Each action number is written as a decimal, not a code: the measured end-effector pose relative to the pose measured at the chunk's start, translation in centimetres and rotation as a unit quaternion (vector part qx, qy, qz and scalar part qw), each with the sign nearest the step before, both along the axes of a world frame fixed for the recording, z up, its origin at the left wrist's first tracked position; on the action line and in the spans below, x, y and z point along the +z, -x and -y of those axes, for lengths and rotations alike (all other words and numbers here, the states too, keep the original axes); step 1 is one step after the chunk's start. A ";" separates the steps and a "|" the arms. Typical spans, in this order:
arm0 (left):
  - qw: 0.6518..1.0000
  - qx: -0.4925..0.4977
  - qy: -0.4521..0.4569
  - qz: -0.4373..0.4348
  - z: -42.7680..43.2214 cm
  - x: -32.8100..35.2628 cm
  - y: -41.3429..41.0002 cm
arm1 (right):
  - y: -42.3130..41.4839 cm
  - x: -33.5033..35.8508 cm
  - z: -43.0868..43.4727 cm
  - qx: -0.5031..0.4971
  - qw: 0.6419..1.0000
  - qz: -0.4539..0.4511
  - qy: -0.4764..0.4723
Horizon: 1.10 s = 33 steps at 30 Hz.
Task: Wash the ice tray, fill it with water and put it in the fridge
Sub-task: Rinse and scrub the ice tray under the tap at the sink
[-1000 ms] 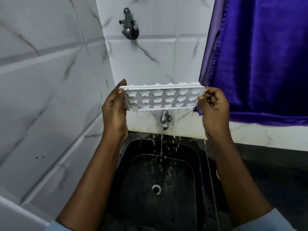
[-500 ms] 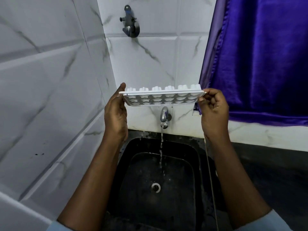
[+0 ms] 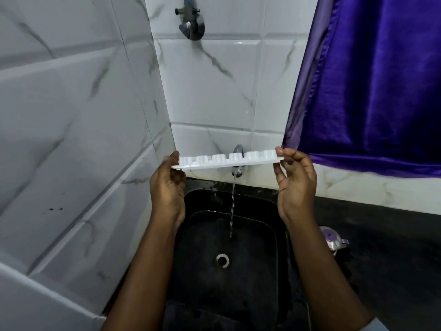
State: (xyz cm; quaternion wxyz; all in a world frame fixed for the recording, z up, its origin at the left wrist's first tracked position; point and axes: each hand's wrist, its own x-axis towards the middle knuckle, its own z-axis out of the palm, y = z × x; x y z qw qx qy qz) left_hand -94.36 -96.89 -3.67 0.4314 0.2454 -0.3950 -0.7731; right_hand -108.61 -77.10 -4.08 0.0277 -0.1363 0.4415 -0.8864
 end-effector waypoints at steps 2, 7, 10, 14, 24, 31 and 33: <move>0.999 0.003 -0.037 -0.006 0.0 -1.1 -0.2 | -0.3 -0.9 0.3 0.016 0.997 0.063 0.029; 0.996 -0.014 -0.090 0.025 0.3 -4.4 -1.1 | 0.1 -3.9 0.5 0.001 0.986 0.138 -0.096; 0.995 -0.019 -0.088 0.048 0.2 -6.0 -1.2 | 0.4 -5.6 0.6 0.007 0.974 0.153 -0.166; 0.996 -0.022 -0.073 0.053 0.5 -6.9 -1.2 | 0.6 -6.4 0.5 0.004 0.968 0.143 -0.208; 0.975 -0.122 -0.113 0.149 -0.1 -10.7 -0.6 | 1.5 -10.4 0.3 0.042 0.936 0.229 -0.265; 0.981 -0.114 -0.128 0.087 0.5 -10.7 -0.6 | 2.4 -9.9 0.1 0.008 0.960 0.167 -0.226; 0.977 -0.115 -0.153 0.091 -0.3 -11.3 -0.3 | 2.6 -11.2 0.3 0.017 0.944 0.175 -0.278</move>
